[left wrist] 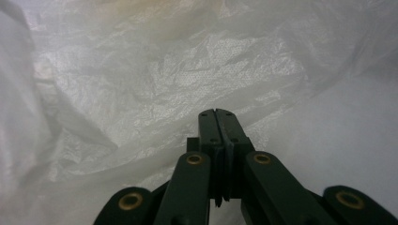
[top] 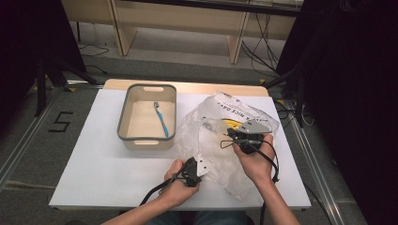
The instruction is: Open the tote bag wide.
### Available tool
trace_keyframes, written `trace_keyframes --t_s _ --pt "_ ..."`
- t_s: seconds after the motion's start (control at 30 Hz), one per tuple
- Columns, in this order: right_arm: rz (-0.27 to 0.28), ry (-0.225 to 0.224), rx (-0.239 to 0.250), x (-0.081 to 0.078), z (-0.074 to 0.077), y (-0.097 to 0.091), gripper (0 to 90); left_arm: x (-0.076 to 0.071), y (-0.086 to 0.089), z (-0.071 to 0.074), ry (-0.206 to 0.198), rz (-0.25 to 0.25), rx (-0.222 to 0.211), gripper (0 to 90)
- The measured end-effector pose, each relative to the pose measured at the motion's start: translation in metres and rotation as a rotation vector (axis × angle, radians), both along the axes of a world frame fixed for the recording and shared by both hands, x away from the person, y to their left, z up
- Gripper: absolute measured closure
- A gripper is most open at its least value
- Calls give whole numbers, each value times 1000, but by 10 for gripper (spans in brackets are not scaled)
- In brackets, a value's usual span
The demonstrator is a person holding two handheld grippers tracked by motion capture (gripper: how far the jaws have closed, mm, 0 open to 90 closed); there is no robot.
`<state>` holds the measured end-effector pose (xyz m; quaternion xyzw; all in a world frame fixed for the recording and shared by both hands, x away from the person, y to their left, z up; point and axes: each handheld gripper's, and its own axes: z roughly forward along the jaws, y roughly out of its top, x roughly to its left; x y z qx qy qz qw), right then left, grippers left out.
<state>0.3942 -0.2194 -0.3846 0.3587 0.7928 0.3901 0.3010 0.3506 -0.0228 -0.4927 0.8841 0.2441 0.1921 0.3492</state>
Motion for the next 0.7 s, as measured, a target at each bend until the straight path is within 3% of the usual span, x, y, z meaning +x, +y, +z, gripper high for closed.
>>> trace_keyframes --t_s 0.7 --pt "-20 -24 26 3 10 -2 900 0 0 0 1 1 -1 894"
